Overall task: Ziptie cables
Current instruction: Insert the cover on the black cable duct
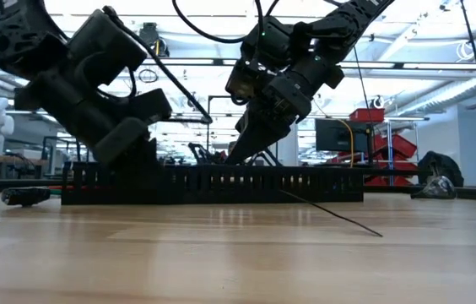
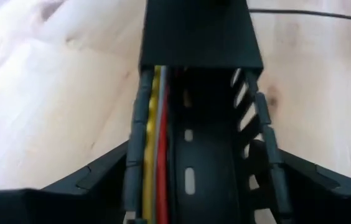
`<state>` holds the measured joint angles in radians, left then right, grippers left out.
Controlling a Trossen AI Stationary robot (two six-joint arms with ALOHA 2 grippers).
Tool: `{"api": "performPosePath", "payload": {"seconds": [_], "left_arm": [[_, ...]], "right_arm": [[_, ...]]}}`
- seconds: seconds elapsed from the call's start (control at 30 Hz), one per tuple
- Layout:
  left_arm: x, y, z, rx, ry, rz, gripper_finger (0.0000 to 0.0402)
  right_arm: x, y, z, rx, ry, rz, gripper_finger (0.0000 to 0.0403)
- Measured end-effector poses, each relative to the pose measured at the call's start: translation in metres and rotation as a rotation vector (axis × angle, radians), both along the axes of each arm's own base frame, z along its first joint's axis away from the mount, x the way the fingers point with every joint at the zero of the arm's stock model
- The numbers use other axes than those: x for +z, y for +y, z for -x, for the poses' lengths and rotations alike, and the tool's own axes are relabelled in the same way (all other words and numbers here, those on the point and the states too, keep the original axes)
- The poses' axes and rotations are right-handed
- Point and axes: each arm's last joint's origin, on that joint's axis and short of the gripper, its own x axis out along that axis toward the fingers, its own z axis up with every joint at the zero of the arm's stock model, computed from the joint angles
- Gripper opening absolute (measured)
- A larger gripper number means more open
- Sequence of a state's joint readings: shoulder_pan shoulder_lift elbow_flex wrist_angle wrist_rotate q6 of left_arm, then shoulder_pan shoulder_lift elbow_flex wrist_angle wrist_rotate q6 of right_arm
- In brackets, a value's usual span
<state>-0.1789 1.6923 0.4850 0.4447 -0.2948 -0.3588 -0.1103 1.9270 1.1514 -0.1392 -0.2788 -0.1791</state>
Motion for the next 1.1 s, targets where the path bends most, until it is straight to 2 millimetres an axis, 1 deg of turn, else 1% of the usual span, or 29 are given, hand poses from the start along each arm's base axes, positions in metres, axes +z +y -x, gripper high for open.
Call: {"api": "performPosePath", "payload": {"seconds": [0.07,0.13,0.23,0.33,0.43,0.73,0.8,0.87,0.9,1.0,1.03,1.1], "left_arm": [[-0.006,-0.001,-0.001,0.015,-0.003,-0.017,0.0301],[-0.008,-0.002,-0.004,0.024,-0.031,-0.027,0.0292],[-0.007,-0.003,-0.007,0.032,-0.075,-0.039,0.027],[-0.007,-0.002,-0.007,0.03,-0.075,-0.055,0.0244],[-0.008,0.0,-0.007,0.037,-0.068,-0.055,0.0228],[-0.009,0.001,-0.006,0.032,-0.049,-0.062,0.0229],[-0.009,0.001,-0.006,0.031,-0.046,-0.062,0.0229],[-0.009,0.001,-0.006,0.03,-0.038,-0.066,0.0229],[-0.009,0.002,-0.006,0.027,-0.037,-0.07,0.0229],[-0.009,0.002,-0.006,0.009,-0.032,-0.083,0.0229],[-0.01,0.003,-0.006,0.0,-0.028,-0.083,0.0229],[-0.01,0.005,-0.006,-0.006,-0.026,-0.08,0.0229]], "right_arm": [[0.0,0.001,0.0,0.001,0.0,-0.001,0.0],[0.0,0.002,0.0,-0.004,0.005,-0.006,0.0],[0.001,0.003,-0.001,-0.029,-0.001,-0.029,0.0],[0.002,0.002,-0.003,-0.059,-0.024,-0.051,0.0],[0.003,0.003,-0.005,-0.073,-0.04,-0.064,0.0],[-0.002,0.008,-0.013,-0.058,-0.102,-0.061,0.0],[0.004,0.009,-0.012,-0.053,-0.116,-0.057,0.0],[0.014,0.01,-0.009,-0.056,-0.126,-0.061,0.0],[0.021,0.01,-0.006,-0.056,-0.131,-0.062,0.0],[0.053,0.011,0.002,-0.053,-0.186,-0.061,0.0],[0.059,0.011,0.007,-0.058,-0.179,-0.055,0.0],[0.065,0.008,0.016,-0.087,-0.129,-0.02,0.0]]}}
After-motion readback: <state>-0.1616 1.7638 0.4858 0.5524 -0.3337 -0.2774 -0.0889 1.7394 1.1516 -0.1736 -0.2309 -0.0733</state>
